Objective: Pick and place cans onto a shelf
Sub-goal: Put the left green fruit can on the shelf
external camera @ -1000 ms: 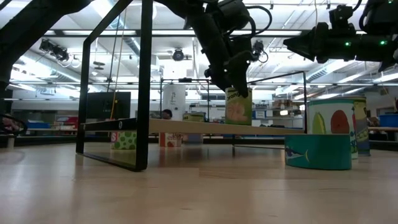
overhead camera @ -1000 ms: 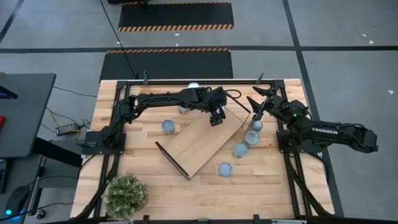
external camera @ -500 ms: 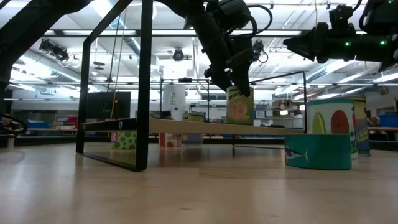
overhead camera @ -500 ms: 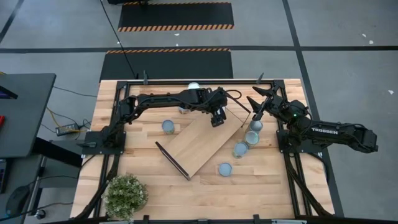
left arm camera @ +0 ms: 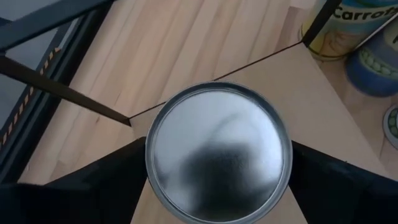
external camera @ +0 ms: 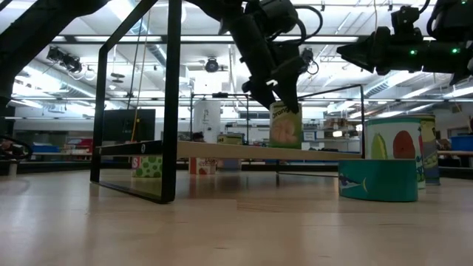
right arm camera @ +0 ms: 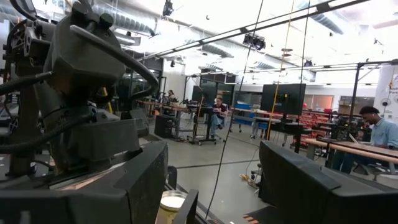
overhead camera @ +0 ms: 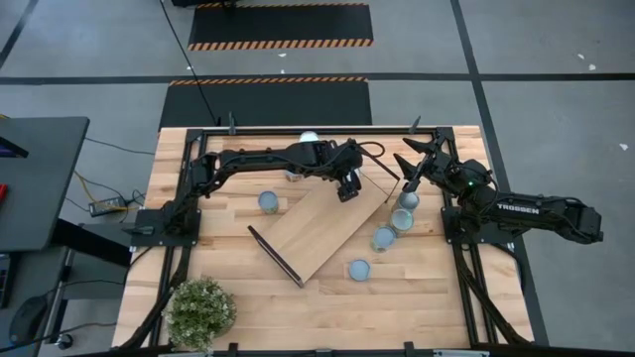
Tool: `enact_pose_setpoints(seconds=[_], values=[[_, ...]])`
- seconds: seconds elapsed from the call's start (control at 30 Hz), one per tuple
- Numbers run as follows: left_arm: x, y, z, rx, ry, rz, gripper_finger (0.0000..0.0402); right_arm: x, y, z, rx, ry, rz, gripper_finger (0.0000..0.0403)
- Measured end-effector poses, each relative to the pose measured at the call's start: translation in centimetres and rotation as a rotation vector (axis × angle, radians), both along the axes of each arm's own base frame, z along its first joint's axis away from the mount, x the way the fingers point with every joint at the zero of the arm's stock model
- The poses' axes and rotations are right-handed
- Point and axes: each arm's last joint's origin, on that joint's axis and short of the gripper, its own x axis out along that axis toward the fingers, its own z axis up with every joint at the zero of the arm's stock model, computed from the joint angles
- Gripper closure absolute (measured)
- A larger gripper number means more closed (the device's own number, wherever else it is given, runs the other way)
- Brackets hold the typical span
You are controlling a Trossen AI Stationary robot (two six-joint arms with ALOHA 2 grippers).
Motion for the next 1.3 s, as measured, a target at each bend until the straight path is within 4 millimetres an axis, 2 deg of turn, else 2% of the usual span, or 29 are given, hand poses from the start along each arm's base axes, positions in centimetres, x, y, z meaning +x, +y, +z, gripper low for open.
enact_pose_setpoints(seconds=[0.43, 0.5, 0.63, 0.97, 1.3], values=[[0.2, -1.2, 0.0, 0.053, 0.038, -0.106, 0.0046, 0.0, 0.0, 0.0, 0.000, 0.000, 0.000, 0.0142], [0.1, -1.0, 0.0, 0.047, 0.039, -0.102, 0.0043, 0.0, 0.0, 0.0, 0.000, 0.000, 0.000, 0.0142], [0.1, -0.8, -0.1, 0.033, 0.042, -0.119, 0.0008, 0.0, 0.0, 0.0, 0.000, 0.000, 0.000, 0.0142], [0.0, -0.1, 0.0, 0.000, 0.010, -0.054, 0.0007, 0.0, 0.0, 0.0, 0.000, 0.000, 0.000, 0.0142], [0.2, -0.4, 0.1, 0.012, 0.000, -0.075, 0.0008, 0.0, 0.0, 0.0, 0.000, 0.000, 0.000, 0.0142]])
